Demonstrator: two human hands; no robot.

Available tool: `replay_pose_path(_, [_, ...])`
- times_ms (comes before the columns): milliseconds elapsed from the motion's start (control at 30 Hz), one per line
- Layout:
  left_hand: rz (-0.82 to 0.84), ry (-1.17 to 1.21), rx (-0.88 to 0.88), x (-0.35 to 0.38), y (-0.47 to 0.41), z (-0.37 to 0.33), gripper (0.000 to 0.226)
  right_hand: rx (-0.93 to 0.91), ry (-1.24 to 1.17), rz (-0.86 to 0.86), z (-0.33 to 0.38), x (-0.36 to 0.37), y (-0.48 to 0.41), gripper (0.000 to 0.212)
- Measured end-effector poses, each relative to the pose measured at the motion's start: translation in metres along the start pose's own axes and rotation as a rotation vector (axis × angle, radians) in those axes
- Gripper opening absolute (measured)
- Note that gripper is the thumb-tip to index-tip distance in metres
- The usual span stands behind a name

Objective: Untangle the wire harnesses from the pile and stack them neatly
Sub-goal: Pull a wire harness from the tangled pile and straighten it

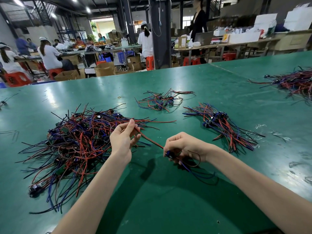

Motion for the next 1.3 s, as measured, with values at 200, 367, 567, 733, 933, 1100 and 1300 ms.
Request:
replay_pose_path(200, [0.101, 0.070, -0.138, 0.018, 0.009, 0.013, 0.025, -0.077, -0.106, -0.156, 0.008, -0.013, -0.002, 0.022])
replay_pose_path(367, [0.300, -0.185, -0.077, 0.035, 0.034, 0.031, 0.020, -0.139, -0.244, -0.358, 0.012, -0.027, -0.004, 0.016])
replay_pose_path(567, [0.565, -0.294, -0.130, 0.053, 0.071, 0.052, 0.012, -0.170, -0.274, -0.447, 0.015, -0.035, -0.004, 0.020])
replay_pose_path(733, [0.556, -0.300, -0.079, 0.056, 0.075, 0.051, 0.011, -0.206, -0.281, -0.441, 0.016, -0.034, -0.005, 0.019])
replay_pose_path(933, [0.511, -0.163, -0.190, 0.054, 0.075, 0.050, 0.010, -0.187, -0.272, -0.478, 0.013, -0.037, -0.005, 0.014])
replay_pose_path(1100, [0.479, -0.094, -0.196, 0.052, 0.070, 0.049, 0.014, -0.081, -0.282, -0.349, 0.009, -0.029, -0.007, 0.004])
replay_pose_path(1300, [0.433, -0.285, -0.024, 0.048, 0.065, 0.045, 0.016, -0.037, -0.313, -0.263, 0.006, -0.022, -0.008, 0.005])
Point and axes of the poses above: each hand's wrist, its own y-axis away from the middle knuckle, its own x-axis out of the palm, z = x × y, the point moved 6 cm from there along -y, towards the middle knuckle, and after that the axes turned 9 degrees about -z, right-handed, at the moved point
